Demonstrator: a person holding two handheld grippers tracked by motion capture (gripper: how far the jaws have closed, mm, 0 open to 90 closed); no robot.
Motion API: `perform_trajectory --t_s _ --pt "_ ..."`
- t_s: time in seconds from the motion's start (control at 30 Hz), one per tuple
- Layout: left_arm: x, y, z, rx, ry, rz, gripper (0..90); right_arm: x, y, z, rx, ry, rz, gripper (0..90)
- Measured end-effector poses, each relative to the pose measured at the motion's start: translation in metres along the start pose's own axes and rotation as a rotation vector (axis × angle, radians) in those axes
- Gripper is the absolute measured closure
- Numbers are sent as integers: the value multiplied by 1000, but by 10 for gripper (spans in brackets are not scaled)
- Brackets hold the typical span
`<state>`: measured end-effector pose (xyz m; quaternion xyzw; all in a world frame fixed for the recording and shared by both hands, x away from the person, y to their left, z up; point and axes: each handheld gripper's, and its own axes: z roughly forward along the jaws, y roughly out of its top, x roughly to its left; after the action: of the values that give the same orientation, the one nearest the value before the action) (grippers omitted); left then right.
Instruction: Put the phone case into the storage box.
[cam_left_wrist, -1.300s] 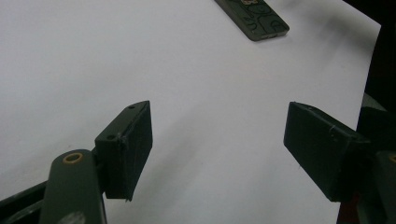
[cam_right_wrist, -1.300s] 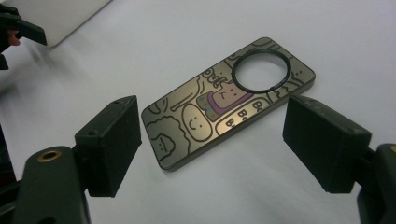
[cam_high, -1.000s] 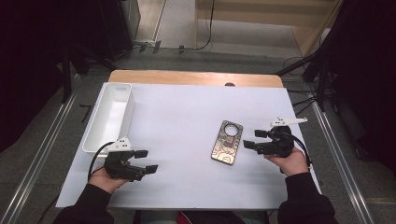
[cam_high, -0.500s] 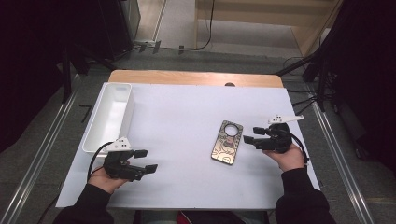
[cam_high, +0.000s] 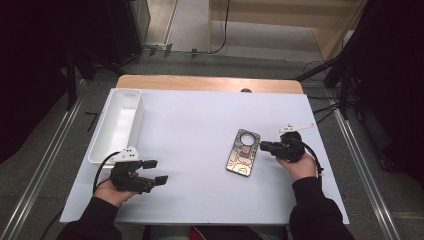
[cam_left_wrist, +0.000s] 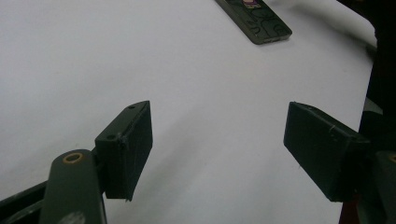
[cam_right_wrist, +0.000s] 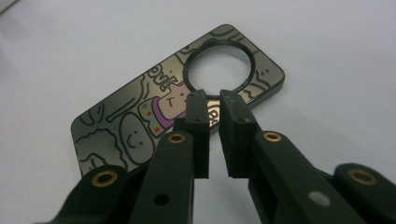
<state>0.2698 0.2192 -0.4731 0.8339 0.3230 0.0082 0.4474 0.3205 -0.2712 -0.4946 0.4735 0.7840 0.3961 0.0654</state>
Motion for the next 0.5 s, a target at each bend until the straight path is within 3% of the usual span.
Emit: perform_trajectory --t_s 0.17,0.37,0.5 --pt "0 0 0 -1 -1 0 236 -6 -2 9 32 -18 38 879" --pt "0 0 0 0 0 0 236 -5 -6 21 92 -25 34 879" --pt "0 0 0 0 0 2 236 -3 -5 26 96 -24 21 880"
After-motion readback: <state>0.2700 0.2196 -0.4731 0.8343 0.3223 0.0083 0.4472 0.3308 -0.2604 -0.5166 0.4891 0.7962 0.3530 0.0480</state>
